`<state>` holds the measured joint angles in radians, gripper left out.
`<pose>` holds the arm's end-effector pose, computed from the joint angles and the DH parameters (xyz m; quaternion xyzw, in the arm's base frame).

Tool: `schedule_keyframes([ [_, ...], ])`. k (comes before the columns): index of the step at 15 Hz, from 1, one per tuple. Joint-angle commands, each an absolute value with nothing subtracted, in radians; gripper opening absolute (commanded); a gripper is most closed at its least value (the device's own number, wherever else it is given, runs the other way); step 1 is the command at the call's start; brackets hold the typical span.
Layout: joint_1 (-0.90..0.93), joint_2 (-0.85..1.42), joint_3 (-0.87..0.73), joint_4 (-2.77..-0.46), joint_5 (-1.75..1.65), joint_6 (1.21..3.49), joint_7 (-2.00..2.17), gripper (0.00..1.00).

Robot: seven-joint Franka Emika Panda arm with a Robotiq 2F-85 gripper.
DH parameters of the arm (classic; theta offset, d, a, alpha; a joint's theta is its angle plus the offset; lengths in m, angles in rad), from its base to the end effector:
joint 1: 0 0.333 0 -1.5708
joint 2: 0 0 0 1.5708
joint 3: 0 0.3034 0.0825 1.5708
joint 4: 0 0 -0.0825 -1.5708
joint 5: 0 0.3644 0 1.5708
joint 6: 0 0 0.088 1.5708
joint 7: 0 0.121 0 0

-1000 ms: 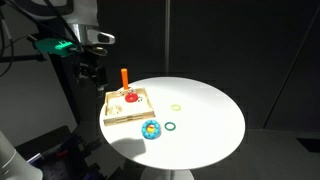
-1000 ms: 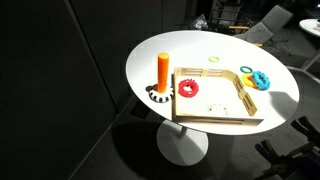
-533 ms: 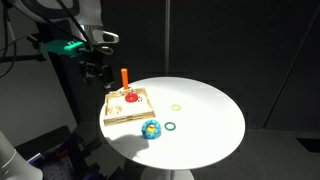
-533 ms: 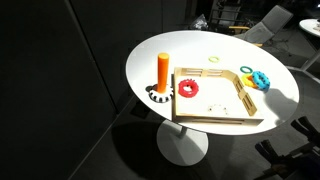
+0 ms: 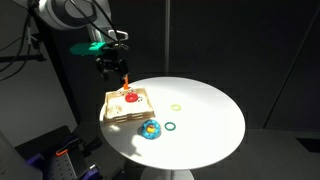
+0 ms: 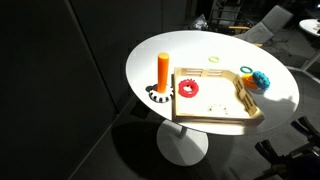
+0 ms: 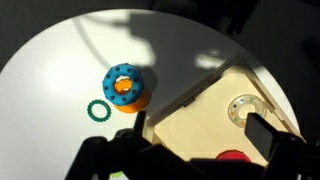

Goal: Put the clear ring on the table.

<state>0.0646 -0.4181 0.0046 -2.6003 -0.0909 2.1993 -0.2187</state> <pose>0.3875 0.0226 0.3828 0.9848 0.1692 0.0057 0.0384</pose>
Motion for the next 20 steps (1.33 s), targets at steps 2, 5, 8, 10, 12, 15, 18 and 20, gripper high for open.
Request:
schedule_keyframes([
  [2,0.101,-0.255,0.037,-2.516,-0.071,2.309,-0.203,1.0],
  [5,0.125,-0.163,0.05,-2.494,-0.03,2.373,-0.216,1.0],
  [8,0.141,-0.085,0.065,-2.486,0.018,2.424,-0.236,1.0],
  [10,0.143,-0.041,0.078,-2.48,0.017,2.459,-0.235,1.0],
  [12,0.138,-0.01,0.09,-2.473,-0.008,2.479,-0.217,1.0],
  [15,0.134,-0.026,0.094,-2.504,0.003,2.477,-0.22,1.0],
  [18,0.134,-0.027,0.094,-2.504,0.003,2.477,-0.22,1.0],
  [20,0.134,-0.02,0.094,-2.499,0.014,2.476,-0.228,1.0],
])
